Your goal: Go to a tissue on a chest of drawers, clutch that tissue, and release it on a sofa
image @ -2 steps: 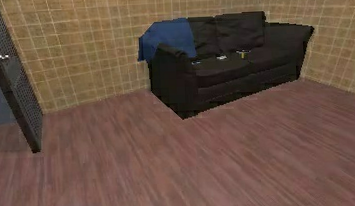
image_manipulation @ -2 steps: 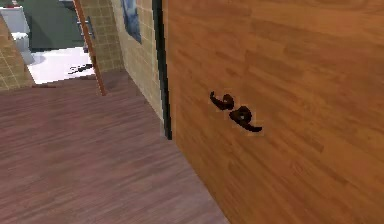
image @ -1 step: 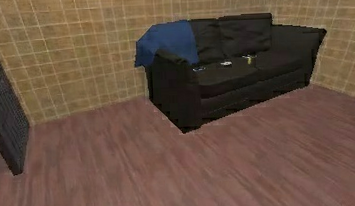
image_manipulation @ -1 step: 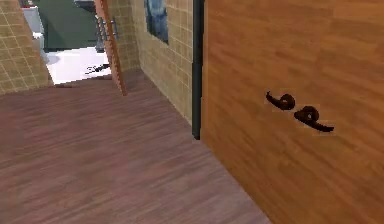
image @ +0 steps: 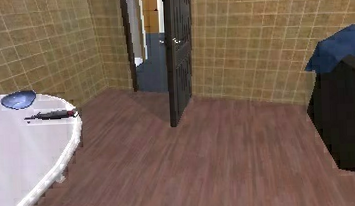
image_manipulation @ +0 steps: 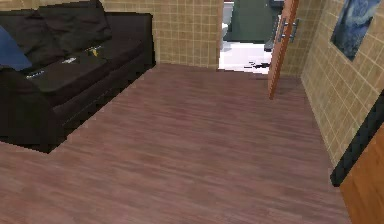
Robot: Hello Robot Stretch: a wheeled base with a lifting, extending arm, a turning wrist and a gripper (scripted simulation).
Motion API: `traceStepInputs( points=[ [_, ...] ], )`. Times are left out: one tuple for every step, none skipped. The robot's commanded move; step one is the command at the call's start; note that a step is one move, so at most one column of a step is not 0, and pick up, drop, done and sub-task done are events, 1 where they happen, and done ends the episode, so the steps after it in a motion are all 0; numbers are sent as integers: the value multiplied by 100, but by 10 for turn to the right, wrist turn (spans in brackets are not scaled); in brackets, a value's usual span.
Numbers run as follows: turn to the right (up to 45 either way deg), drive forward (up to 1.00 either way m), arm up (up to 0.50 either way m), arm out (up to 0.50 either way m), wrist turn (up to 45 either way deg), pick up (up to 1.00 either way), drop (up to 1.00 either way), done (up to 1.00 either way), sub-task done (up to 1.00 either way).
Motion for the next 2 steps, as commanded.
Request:
traceStepInputs(
  points=[
    [-30, 0, 0, 0, 0, 0, 0, 0, 0],
    [0, 75, 0, 0, 0, 0, 0, 0, 0]
  ],
)
